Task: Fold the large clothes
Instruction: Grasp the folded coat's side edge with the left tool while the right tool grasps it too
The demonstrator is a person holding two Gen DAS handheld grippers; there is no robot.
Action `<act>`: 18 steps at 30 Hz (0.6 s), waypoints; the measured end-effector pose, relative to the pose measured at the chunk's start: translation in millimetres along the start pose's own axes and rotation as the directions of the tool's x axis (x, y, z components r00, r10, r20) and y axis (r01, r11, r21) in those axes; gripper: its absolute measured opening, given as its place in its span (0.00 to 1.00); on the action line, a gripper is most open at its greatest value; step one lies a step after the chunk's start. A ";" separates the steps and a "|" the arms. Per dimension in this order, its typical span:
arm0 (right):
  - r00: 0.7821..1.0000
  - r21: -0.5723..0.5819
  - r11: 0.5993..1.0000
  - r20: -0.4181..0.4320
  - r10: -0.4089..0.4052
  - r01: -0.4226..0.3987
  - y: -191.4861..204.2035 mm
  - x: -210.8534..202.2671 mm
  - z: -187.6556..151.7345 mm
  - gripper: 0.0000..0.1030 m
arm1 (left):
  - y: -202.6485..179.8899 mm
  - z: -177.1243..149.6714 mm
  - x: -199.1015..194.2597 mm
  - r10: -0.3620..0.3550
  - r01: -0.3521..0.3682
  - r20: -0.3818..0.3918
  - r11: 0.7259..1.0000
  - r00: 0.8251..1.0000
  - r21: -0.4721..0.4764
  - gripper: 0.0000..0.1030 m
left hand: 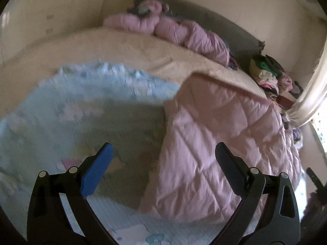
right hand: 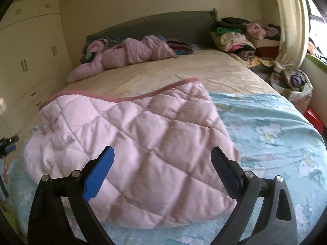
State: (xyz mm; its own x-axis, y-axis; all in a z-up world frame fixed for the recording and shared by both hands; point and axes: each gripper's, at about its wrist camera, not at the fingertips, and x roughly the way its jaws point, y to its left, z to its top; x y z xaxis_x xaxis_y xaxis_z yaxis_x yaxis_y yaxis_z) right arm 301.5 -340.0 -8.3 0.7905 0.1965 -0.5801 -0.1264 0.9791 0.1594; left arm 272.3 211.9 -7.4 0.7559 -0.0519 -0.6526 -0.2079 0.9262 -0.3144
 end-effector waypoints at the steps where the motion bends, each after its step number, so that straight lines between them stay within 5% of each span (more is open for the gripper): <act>1: 1.000 0.014 1.000 -0.009 -0.023 0.023 -7.4 1.4 -1.3 0.92 | -0.6 -4.4 5.1 0.008 -0.007 -0.024 1.000 1.000 0.004 0.91; 9: 0.994 0.072 0.993 -0.063 -0.090 0.094 -40.2 14.3 -13.7 0.93 | -22.0 -28.4 25.6 0.048 -0.033 -0.104 0.990 0.993 0.140 0.91; 16: 0.990 0.032 0.993 -0.083 -0.113 0.116 -56.7 32.0 -11.7 0.93 | -20.6 -35.0 40.9 -0.015 0.033 -0.152 0.993 0.988 0.116 0.90; 18: 0.991 0.010 0.994 -0.087 -0.106 0.107 -57.7 40.0 -7.6 0.92 | -22.1 -34.7 41.1 -0.032 0.050 -0.151 0.993 0.988 0.112 0.81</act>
State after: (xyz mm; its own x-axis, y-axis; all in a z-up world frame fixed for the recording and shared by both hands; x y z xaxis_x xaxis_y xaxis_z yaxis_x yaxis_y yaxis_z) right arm 335.8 -388.3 -46.8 0.7442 0.0955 -0.6611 -0.0347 0.9939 0.1045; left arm 286.5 176.3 -51.2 0.6599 -0.1376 -0.7387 -0.0995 0.9584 -0.2674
